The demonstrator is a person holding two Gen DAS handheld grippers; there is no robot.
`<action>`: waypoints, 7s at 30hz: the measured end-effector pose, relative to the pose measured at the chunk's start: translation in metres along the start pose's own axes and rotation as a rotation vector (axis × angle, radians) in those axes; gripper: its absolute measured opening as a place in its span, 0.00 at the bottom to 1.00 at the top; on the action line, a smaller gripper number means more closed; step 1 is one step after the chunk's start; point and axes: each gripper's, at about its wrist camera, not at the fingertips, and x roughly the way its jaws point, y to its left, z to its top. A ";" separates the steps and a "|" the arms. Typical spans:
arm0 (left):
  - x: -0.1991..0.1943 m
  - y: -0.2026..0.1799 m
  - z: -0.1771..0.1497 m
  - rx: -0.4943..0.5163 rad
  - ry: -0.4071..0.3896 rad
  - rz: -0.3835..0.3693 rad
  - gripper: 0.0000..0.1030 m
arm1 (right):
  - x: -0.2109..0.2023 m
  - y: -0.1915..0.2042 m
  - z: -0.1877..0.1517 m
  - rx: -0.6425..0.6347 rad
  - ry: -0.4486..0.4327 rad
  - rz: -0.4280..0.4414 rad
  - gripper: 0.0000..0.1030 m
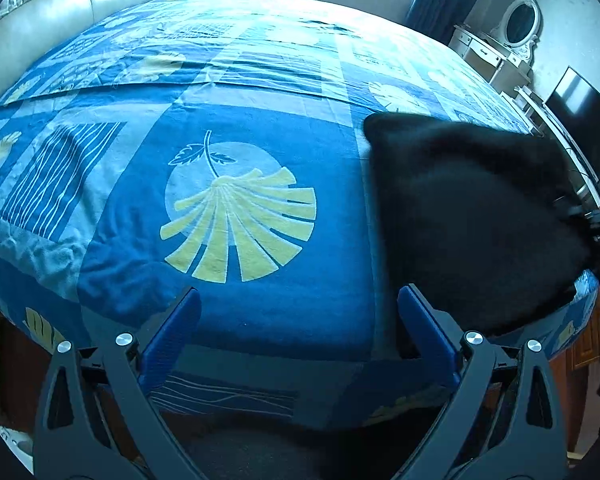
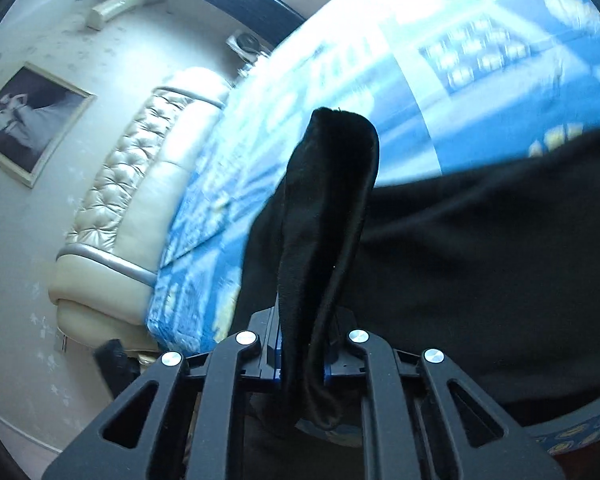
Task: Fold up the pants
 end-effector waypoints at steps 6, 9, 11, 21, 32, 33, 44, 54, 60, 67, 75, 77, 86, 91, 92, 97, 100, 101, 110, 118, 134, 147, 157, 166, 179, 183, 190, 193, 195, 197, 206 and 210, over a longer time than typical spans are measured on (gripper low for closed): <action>-0.001 -0.003 -0.002 0.009 0.000 -0.004 0.96 | -0.050 -0.011 0.012 -0.013 -0.094 -0.035 0.13; 0.001 -0.005 -0.003 0.012 0.007 -0.009 0.96 | -0.065 -0.030 0.013 0.013 -0.114 -0.071 0.13; 0.002 -0.006 -0.005 0.013 0.013 -0.014 0.96 | -0.072 -0.048 0.014 0.042 -0.119 -0.095 0.13; 0.004 -0.010 -0.009 0.020 0.024 -0.021 0.96 | -0.074 -0.116 0.004 0.145 -0.093 -0.187 0.13; 0.005 -0.015 -0.011 0.035 0.031 -0.029 0.96 | -0.067 -0.147 -0.004 0.213 -0.096 -0.185 0.13; 0.005 -0.015 -0.011 0.036 0.031 -0.030 0.96 | -0.067 -0.148 -0.005 0.218 -0.096 -0.179 0.13; 0.003 -0.018 -0.011 0.051 0.023 -0.024 0.96 | -0.076 -0.168 -0.009 0.247 -0.105 -0.124 0.14; 0.003 -0.019 -0.011 0.058 0.023 -0.025 0.96 | -0.101 -0.185 -0.017 0.286 -0.141 -0.134 0.19; 0.002 -0.023 -0.013 0.073 0.025 -0.029 0.96 | -0.121 -0.191 -0.023 0.306 -0.165 -0.221 0.28; 0.000 -0.030 -0.015 0.085 0.028 -0.069 0.96 | -0.171 -0.204 -0.032 0.376 -0.247 -0.251 0.59; 0.017 -0.051 -0.013 0.022 0.108 -0.293 0.96 | -0.205 -0.204 -0.037 0.492 -0.423 0.021 0.76; 0.024 -0.060 -0.013 0.006 0.123 -0.340 0.96 | -0.189 -0.205 -0.039 0.499 -0.374 0.009 0.76; 0.066 -0.089 -0.007 -0.097 0.192 -0.451 0.96 | -0.123 -0.196 -0.045 0.490 -0.181 0.042 0.76; 0.074 -0.097 0.001 -0.110 0.190 -0.488 0.96 | -0.103 -0.187 -0.048 0.459 -0.124 0.016 0.76; 0.075 -0.098 0.001 -0.120 0.195 -0.500 0.96 | -0.099 -0.186 -0.046 0.456 -0.123 0.014 0.77; 0.083 -0.102 0.000 -0.157 0.221 -0.589 0.96 | -0.094 -0.179 -0.043 0.432 -0.126 -0.002 0.80; 0.089 -0.101 0.000 -0.194 0.237 -0.636 0.96 | -0.092 -0.179 -0.040 0.426 -0.118 0.004 0.80; 0.090 -0.100 0.000 -0.202 0.238 -0.645 0.96 | -0.095 -0.179 -0.042 0.430 -0.116 0.008 0.80; 0.101 -0.113 0.001 -0.151 0.283 -0.629 0.54 | -0.086 -0.174 -0.041 0.373 -0.107 -0.070 0.74; 0.085 -0.120 0.005 -0.065 0.228 -0.555 0.35 | -0.083 -0.152 -0.042 0.325 -0.125 -0.158 0.48; 0.052 -0.051 0.011 -0.035 0.177 -0.415 0.34 | -0.040 -0.120 -0.041 0.259 -0.021 -0.090 0.45; 0.034 0.008 0.011 -0.069 0.158 -0.341 0.35 | 0.004 -0.089 -0.050 0.191 0.086 -0.043 0.45; 0.043 0.012 0.006 -0.066 0.167 -0.343 0.39 | 0.009 -0.099 -0.053 0.216 0.095 -0.017 0.45; 0.042 0.007 0.004 -0.069 0.167 -0.340 0.42 | 0.010 -0.096 -0.053 0.217 0.096 -0.007 0.45; 0.039 0.012 0.003 -0.074 0.152 -0.342 0.62 | 0.008 -0.100 -0.052 0.245 0.099 0.033 0.51; 0.030 0.030 0.007 -0.130 0.145 -0.415 0.76 | -0.004 -0.104 -0.045 0.247 0.110 0.034 0.62; 0.037 0.075 0.031 -0.192 0.092 -0.447 0.84 | -0.007 -0.110 -0.013 0.210 0.064 0.025 0.71; 0.057 0.081 0.045 -0.228 0.111 -0.464 0.84 | 0.013 -0.111 0.004 0.220 0.063 0.063 0.72; 0.072 0.078 0.056 -0.231 0.121 -0.472 0.84 | 0.030 -0.112 0.017 0.223 0.061 0.080 0.72; 0.084 0.072 0.067 -0.227 0.124 -0.480 0.84 | 0.043 -0.111 0.029 0.229 0.066 0.095 0.72; 0.115 0.057 0.094 -0.208 0.145 -0.543 0.82 | 0.080 -0.095 0.051 0.143 0.137 0.097 0.69; 0.118 0.044 0.093 -0.109 0.142 -0.497 0.39 | 0.082 -0.095 0.046 0.132 0.144 0.081 0.47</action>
